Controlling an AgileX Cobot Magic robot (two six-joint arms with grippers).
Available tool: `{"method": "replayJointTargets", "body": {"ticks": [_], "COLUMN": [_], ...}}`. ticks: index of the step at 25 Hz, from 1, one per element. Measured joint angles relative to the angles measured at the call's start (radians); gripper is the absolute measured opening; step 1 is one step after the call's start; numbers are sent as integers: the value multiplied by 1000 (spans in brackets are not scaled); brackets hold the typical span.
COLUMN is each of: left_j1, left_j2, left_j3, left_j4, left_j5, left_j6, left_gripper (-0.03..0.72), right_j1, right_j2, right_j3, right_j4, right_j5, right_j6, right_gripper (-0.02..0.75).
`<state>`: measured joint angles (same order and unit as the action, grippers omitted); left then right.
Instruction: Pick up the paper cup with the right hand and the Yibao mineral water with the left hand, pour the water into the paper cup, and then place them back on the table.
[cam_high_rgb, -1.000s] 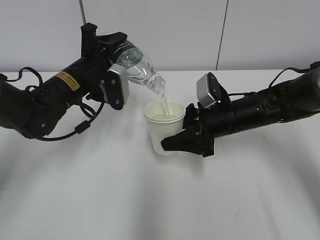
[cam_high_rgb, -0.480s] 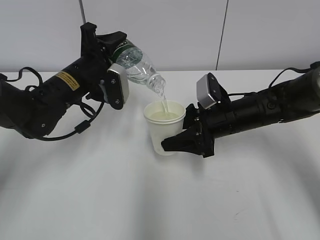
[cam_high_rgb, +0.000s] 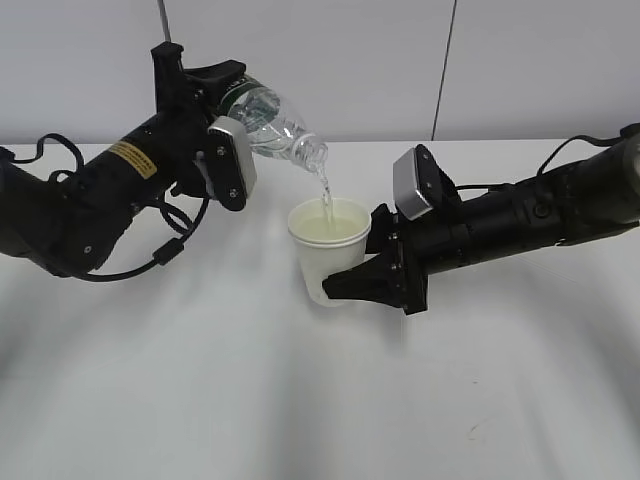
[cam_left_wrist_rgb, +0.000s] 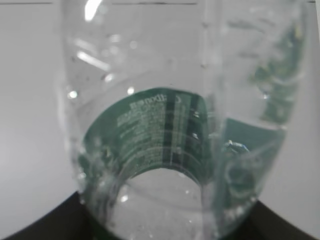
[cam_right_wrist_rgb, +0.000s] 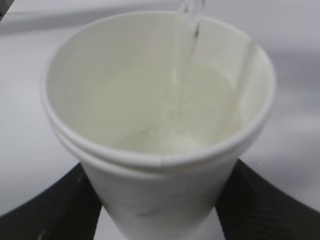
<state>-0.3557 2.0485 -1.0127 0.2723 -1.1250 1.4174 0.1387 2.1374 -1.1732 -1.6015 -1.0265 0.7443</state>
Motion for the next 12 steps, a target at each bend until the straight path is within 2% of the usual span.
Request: {"method": "replayJointTargets", "body": {"ticks": [3,6,9,12], "left_j1": [0,0,0,0], "left_j2": [2,3,4,4], "left_j3": [21,64,91,99], "left_j4": [-23,-27,-31,-53], "left_j5": [-5,-3,-1,-1], "left_j6": [-63,-184,-362,-600], "left_gripper": [364,364,364,364], "right_j1": [0,0,0,0], "right_j2": [0,0,0,0], "right_j3": [0,0,0,0], "right_j4": [24,68,112,126], "right_j5": [2,2,2,2], "right_j6": [-35,-76,-110,-131], "right_gripper": [473,473,473,473]}}
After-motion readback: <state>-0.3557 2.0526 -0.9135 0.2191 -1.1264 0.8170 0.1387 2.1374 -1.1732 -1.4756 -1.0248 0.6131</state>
